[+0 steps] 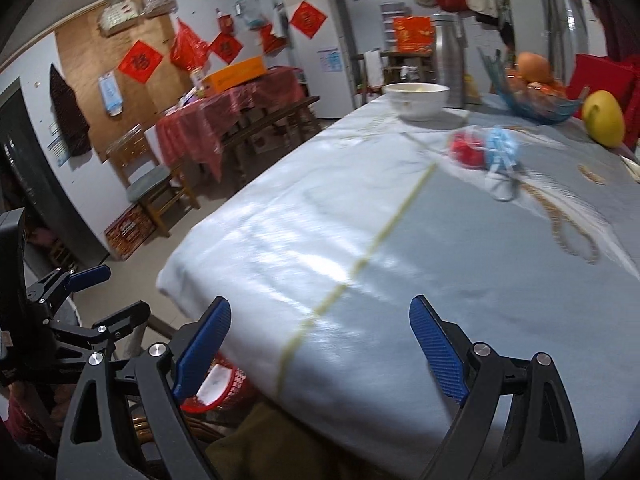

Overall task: Collect trash
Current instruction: 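Move both open tools back toward the red candy cup and blue mask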

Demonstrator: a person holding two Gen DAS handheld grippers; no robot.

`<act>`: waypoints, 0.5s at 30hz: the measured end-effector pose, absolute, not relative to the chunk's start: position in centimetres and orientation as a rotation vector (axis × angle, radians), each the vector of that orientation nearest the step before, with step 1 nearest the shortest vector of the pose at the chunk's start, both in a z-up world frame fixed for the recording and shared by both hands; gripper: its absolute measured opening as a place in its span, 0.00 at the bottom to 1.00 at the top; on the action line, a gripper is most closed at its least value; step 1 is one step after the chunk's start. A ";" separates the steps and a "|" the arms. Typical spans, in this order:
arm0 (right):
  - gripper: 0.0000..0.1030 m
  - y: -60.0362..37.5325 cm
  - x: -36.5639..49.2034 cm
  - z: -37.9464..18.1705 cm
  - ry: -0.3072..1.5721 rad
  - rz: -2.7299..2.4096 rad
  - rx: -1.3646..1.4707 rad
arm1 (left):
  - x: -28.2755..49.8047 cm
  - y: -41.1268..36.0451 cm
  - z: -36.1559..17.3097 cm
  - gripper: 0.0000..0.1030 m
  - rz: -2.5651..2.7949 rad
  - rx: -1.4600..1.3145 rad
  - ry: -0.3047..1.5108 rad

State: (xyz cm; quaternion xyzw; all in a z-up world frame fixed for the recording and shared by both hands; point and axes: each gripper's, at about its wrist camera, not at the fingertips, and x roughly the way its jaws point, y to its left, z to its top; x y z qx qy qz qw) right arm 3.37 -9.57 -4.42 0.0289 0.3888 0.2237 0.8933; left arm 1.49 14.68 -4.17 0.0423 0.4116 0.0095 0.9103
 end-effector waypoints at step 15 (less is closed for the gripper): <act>0.88 -19.5 9.3 -4.9 0.799 0.278 0.156 | 10.3 6.1 -4.8 0.93 -0.089 0.143 0.905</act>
